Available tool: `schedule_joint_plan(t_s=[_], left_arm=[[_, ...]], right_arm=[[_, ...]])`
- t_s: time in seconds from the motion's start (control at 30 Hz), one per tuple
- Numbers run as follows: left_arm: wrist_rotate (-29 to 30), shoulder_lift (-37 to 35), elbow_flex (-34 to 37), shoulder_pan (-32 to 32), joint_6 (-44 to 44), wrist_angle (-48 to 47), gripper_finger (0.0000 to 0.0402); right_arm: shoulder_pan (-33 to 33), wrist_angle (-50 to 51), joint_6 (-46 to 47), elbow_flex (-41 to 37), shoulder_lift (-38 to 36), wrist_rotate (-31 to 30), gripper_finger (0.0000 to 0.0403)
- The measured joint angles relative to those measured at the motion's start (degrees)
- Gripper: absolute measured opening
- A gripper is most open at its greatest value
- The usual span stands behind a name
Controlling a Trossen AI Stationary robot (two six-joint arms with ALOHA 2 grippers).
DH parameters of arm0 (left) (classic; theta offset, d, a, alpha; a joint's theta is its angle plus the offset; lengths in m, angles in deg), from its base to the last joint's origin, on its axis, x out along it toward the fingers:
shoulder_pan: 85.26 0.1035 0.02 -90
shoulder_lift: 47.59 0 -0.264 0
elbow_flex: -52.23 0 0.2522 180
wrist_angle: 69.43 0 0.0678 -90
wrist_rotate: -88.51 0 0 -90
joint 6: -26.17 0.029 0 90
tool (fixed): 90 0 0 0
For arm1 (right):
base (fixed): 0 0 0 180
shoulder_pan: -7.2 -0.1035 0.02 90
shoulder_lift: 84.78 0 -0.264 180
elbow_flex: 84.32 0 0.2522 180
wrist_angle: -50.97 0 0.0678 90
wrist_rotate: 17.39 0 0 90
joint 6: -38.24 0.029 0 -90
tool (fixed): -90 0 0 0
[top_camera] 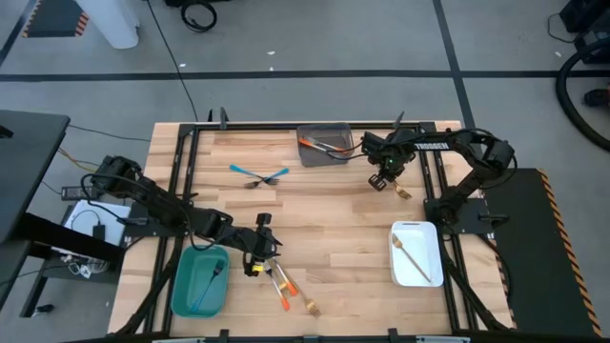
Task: Sort silverware by color (type)
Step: Put the gold fork into the white bin
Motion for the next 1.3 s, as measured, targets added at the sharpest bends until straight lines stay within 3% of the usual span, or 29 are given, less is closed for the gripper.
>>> schedule_joint_plan(t_s=[0.8,1.1,1.3], left_arm=[[0.0,0.0,0.0,0.0,0.1,-0.3,0.0142],[0.0,0.0,0.0,0.0,0.0,-0.3,0.0142],[0.0,0.0,0.0,0.0,-0.1,-0.3,0.0142]], right_arm=[[-6.1,1.6,4.0,-0.2,-5.2,-0.1,0.0003],[-6.1,0.4,3.7,-1.4,-5.1,-2.2,0.0064],[-6.1,-5.3,3.4,-4.5,-5.0,-2.8,0.0075]])
